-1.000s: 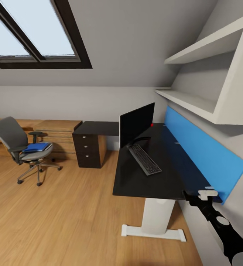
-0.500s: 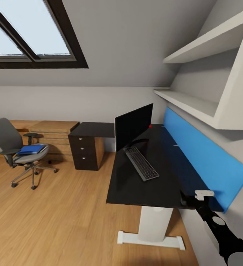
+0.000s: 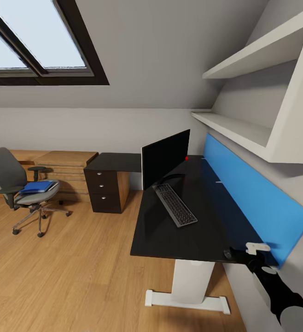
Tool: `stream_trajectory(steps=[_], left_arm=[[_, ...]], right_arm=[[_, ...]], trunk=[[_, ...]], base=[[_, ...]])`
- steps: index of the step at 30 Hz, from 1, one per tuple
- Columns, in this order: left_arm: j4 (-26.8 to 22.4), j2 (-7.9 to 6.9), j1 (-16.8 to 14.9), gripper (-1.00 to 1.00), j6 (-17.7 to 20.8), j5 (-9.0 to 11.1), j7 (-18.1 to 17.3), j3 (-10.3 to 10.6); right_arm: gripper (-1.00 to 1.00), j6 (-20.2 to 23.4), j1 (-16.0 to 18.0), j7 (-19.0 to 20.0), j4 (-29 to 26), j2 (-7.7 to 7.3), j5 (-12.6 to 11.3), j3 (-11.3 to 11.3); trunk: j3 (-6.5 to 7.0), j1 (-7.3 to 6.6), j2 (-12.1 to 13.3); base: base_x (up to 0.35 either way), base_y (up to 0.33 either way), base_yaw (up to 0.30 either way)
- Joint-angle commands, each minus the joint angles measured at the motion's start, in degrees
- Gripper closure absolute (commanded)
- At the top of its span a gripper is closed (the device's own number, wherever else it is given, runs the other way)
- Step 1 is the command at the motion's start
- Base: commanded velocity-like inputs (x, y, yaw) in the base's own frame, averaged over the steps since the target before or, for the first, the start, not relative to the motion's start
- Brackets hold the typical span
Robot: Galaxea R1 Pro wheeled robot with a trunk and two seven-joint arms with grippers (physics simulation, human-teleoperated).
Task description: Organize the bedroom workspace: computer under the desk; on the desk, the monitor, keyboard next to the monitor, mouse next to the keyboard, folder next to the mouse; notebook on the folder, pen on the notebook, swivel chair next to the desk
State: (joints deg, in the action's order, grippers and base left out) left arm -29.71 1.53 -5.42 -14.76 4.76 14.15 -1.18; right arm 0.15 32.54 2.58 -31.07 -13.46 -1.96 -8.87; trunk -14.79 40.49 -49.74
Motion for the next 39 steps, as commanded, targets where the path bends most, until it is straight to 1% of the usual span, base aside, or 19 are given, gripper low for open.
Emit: stream_trajectory(steps=[1,9,12,13,15,16,17,18,19,20,21,23,24,25,28,30,31,34,39], left_arm=[[-1.16,0.03,-0.03,-1.0,-0.23,0.54,-0.15,-0.08],[-3.61,-0.08,-0.03,-1.0,0.17,0.73,-0.25,-0.58],[-8.22,0.0,-0.03,-1.0,1.91,0.76,-0.29,-0.83],[-13.84,0.1,-0.03,-1.0,6.36,0.79,-0.31,-0.93],[-18.17,0.13,-0.03,-1.0,11.14,0.9,-0.34,-0.99],[-22.63,0.13,-0.03,-1.0,16.85,1.39,-0.39,-1.03],[-24.83,0.13,-0.03,-1.0,19.87,1.86,-0.42,-1.05],[-30.83,0.13,-0.03,-1.0,28.42,4.33,-0.47,-1.14],[-32.55,0.13,-0.03,-1.0,30.75,5.41,-0.48,-1.15],[-35.54,0.14,-0.03,-1.0,34.31,7.73,-0.5,-1.15],[-36.76,0.15,-0.03,-1.0,35.6,8.83,-0.49,-1.12],[-40.39,0.27,-0.03,-1.0,39.43,12.61,-0.39,-0.93],[-40.61,0.28,-0.03,-1.0,39.68,12.88,-0.39,-0.92],[-39.33,0.31,0.0,-1.0,40.03,13.36,-0.29,-0.83],[-35.65,0.35,0.04,-1.0,39.18,13.56,-0.2,-0.07],[-32.89,0.25,0.05,-1.0,35.73,13.6,-0.28,1.05],[-32.38,0.23,0.05,-1.0,34.53,13.6,-0.33,1.24],[-29.99,0.06,0.06,-1.0,28.51,13.61,-0.42,1.74],[-28.04,0.04,0.06,-1.0,25.86,13.61,-0.43,2.04]], right_arm=[[-1.0,0.81,0.27,0.14,0.04,0.02,-0.18,-0.18],[-1.0,1.81,1.01,0.04,0.12,-0.05,-0.15,-0.18],[-1.0,3.08,1.18,0.15,0.13,-0.03,-0.15,-0.18],[-1.0,4.17,1.24,0.3,0.13,-0.01,-0.2,-0.16],[-1.0,4.71,1.26,0.37,0.1,0.03,-0.21,-0.09],[-1.0,5.05,1.28,0.42,0.08,0.08,-0.24,0.0],[-1.0,5.17,1.28,0.43,0.07,0.1,-0.26,0.04],[-1.0,5.39,1.29,0.44,0.06,0.16,-0.26,0.13],[-1.0,5.42,1.29,0.4,0.06,0.19,-0.26,0.16],[-1.0,5.52,1.3,0.29,0.05,0.22,-0.25,0.19],[-1.0,5.57,1.3,0.24,0.05,0.23,-0.25,0.21],[-1.0,5.81,1.3,0.1,-0.1,0.27,-0.31,0.24],[-1.0,5.9,1.3,0.09,-0.12,0.27,-0.31,0.25],[-1.0,7.5,1.3,0.23,-0.23,0.23,-0.35,0.25],[-1.0,10.26,1.3,0.44,-0.56,0.21,-0.42,0.25],[-1.0,11.8,1.3,0.55,-1.27,0.17,-0.5,0.21],[-1.0,12.03,1.3,0.61,-1.46,0.16,-0.52,0.2],[-1.0,12.69,1.3,1.55,-2.03,0.09,-0.64,0.03],[-1.0,12.86,1.3,3.82,-2.29,-0.04,-0.75,-0.18]], trunk=[[-0.08,0.01,-0.05],[-1.51,1.76,-3.26],[-2.05,2.42,-4.47],[-2.23,2.64,-4.87],[-2.59,3.08,-5.67],[-2.77,3.3,-6.07],[-2.95,3.52,-6.47],[-3.13,3.74,-6.87],[-3.31,3.96,-7.27],[-3.49,4.18,-7.67],[-3.67,4.4,-8.08],[-4.03,4.84,-8.88],[-4.21,5.06,-9.28],[-4.39,5.28,-9.68],[-4.92,5.94,-10.88],[-5.28,6.38,-11.69],[-5.46,6.6,-12.09],[-6.0,7.25,-13.29],[-6.9,8.35,-15.29]], base=[[0.0,0.0,0.0],[0.0,0.0,0.0],[0.0,0.0,0.0],[0.0,0.0,0.0],[0.0,0.0,0.0],[0.0,0.0,0.0],[0.0,0.0,0.0],[0.0,0.0,0.0],[0.0,0.0,0.0],[0.0,0.0,0.0],[0.0,0.0,0.0],[0.0,0.0,0.0],[0.0,0.0,0.0],[0.0,0.0,0.0],[0.0,0.0,0.0],[0.0,0.0,0.0],[0.0,0.0,0.0],[0.0,0.0,0.0],[0.0,0.0,0.0]])
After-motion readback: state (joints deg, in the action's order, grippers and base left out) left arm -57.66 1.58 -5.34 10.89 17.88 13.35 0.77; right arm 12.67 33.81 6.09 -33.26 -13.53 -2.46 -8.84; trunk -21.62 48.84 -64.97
